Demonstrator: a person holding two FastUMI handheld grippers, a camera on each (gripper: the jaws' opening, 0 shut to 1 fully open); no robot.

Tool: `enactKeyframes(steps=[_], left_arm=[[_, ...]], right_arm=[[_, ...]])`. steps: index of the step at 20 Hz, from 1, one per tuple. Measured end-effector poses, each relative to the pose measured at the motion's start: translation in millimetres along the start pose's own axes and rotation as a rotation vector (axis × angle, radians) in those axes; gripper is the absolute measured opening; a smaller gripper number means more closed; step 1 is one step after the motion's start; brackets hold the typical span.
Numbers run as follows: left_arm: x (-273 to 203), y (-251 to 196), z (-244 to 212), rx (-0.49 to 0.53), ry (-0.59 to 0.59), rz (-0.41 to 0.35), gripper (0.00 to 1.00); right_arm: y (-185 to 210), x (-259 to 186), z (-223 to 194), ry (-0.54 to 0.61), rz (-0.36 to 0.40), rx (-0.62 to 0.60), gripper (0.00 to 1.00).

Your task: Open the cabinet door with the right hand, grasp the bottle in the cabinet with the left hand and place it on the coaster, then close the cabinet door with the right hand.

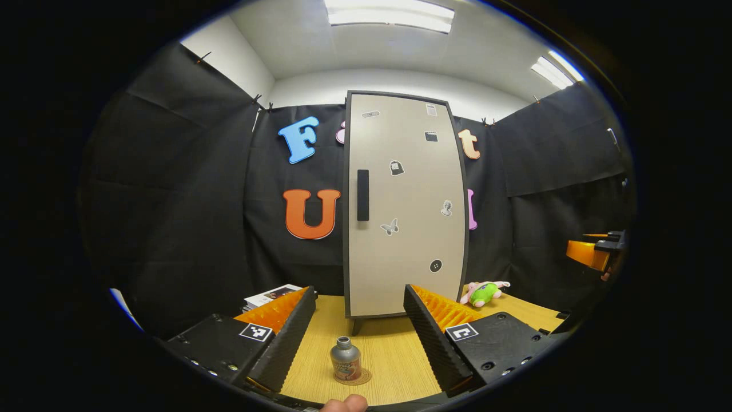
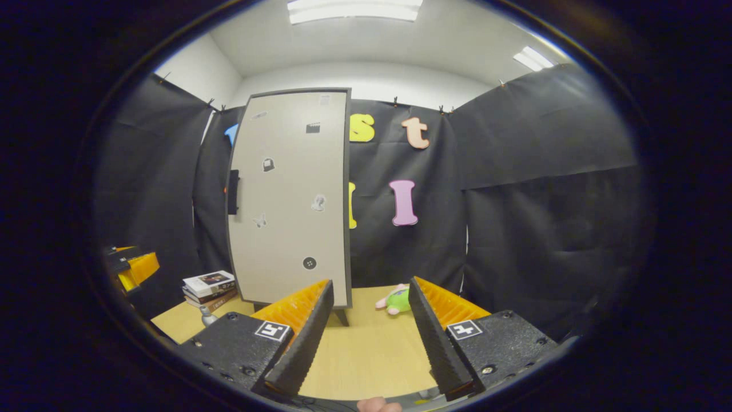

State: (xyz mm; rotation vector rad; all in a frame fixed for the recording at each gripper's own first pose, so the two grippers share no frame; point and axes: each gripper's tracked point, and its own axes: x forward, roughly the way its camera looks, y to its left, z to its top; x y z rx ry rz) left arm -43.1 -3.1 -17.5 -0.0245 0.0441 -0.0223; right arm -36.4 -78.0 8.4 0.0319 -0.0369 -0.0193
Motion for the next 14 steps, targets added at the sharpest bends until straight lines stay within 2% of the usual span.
enactKeyframes(steps=[14], left_arm=[[-0.2,-0.4,-3.2,-0.003,0.007,-0.001,0.94]], right_arm=[[-1.0,-0.4,-1.2,0.002,-0.001,0.001,0.86]])
